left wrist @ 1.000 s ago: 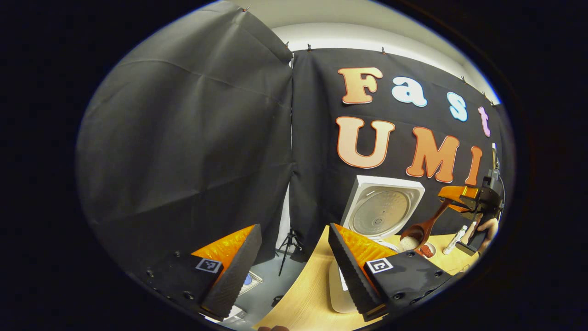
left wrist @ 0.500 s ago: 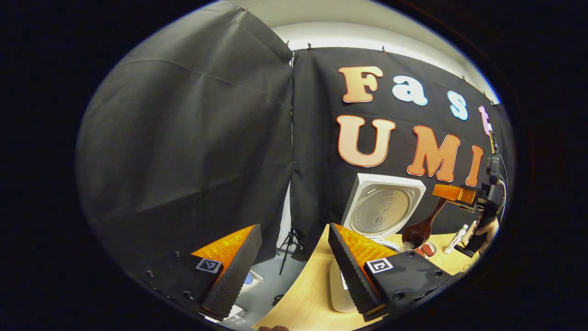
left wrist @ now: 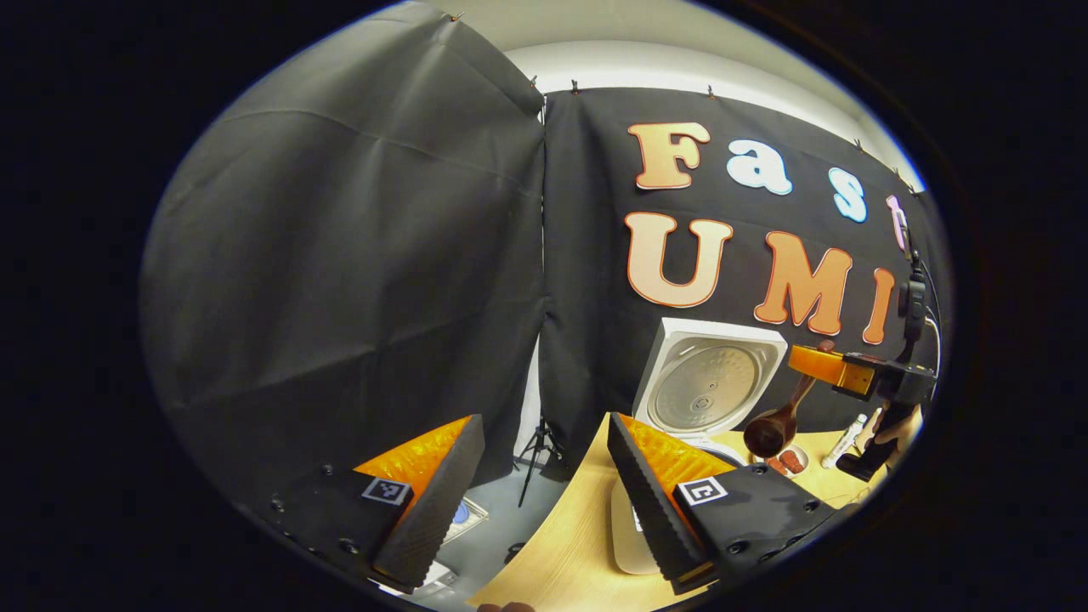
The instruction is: Close the left gripper, press the button to open the rice cooker; take a wooden spoon from the chopstick holder with the right hand, scoop a spoonful of rice and pour it into the rice cooker, then put the wooden spoon back into the chopstick holder.
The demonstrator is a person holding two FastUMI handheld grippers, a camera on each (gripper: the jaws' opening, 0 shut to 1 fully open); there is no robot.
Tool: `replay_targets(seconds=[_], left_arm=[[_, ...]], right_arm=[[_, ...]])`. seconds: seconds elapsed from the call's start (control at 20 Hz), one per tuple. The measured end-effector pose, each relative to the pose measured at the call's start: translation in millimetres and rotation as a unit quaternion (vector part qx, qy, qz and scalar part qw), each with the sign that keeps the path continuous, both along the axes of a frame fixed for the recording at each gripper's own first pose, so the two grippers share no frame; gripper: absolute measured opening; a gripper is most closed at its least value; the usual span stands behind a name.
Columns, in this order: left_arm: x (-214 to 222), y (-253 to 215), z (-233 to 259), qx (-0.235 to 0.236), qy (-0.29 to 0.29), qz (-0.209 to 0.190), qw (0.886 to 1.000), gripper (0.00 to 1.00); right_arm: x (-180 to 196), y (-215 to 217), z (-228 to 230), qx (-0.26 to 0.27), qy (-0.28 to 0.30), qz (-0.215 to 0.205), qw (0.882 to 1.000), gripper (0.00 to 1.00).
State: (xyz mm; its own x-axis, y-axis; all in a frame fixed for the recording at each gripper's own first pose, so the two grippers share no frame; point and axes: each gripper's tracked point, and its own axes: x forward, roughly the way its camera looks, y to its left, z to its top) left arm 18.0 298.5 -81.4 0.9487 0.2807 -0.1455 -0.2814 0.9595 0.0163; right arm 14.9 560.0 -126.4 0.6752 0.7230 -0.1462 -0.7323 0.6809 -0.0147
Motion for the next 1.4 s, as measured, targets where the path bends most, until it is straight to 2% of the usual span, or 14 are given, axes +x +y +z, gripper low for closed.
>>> replay_targets(seconds=[0.25, 0.45, 0.95, 1.4], left_arm=[[-5.9, -6.9, -0.1, 0.000, 0.000, 0.001, 1.000, 0.98], [-5.9, -25.0, 2.4, -0.004, -0.003, -0.012, 1.000, 0.98], [6.5, -89.0, 6.5, -0.009, -0.006, -0.063, 0.998, 0.98], [10.8, -132.1, 9.9, -0.010, -0.009, -0.089, 0.996, 0.98]], right_arm=[[6.9, -29.5, 9.8, 0.022, 0.013, -0.023, 0.999, 0.15], [16.4, -71.8, 19.1, 0.045, 0.029, -0.054, 0.997, 0.15], [43.5, -230.5, 38.7, 0.072, 0.030, -0.172, 0.982, 0.15], [37.7, -374.9, 51.9, 0.096, 0.029, -0.259, 0.961, 0.15]])
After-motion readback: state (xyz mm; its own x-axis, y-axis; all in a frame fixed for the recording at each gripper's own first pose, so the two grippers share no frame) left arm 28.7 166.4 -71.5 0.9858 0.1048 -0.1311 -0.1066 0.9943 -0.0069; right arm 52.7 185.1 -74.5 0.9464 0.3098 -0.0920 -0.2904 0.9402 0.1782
